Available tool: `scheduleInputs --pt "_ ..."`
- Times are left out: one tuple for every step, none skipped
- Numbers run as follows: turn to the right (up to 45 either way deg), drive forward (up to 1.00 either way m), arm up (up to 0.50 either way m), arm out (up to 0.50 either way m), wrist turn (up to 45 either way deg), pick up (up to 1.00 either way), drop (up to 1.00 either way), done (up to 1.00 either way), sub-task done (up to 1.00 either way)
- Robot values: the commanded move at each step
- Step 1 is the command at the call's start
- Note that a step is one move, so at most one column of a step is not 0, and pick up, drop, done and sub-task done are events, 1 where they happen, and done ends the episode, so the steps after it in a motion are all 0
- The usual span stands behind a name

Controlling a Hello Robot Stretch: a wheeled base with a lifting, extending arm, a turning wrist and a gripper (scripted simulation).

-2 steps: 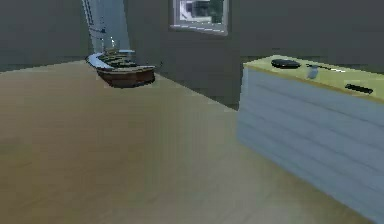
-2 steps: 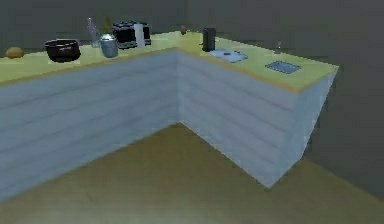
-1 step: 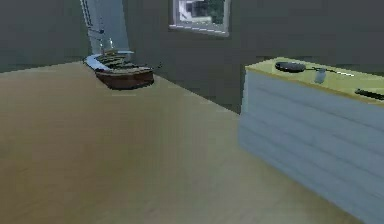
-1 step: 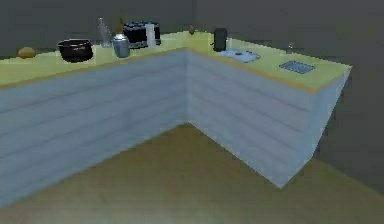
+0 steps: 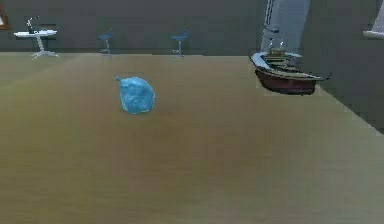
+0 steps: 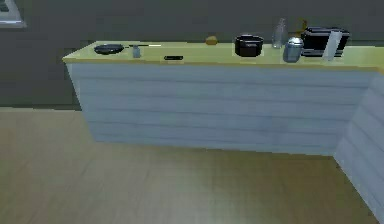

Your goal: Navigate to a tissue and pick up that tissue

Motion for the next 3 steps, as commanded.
scheduleInputs --pt "-42.0 0.00 0.00 0.00 0.0 0.00 0.00 0.00 0.00" --pt "0.0 0.95 0.00 0.00 0.0 0.00 0.00 0.00 0.00" --pt "-45.0 0.00 0.00 0.00 0.0 0.00 0.00 0.00 0.00"
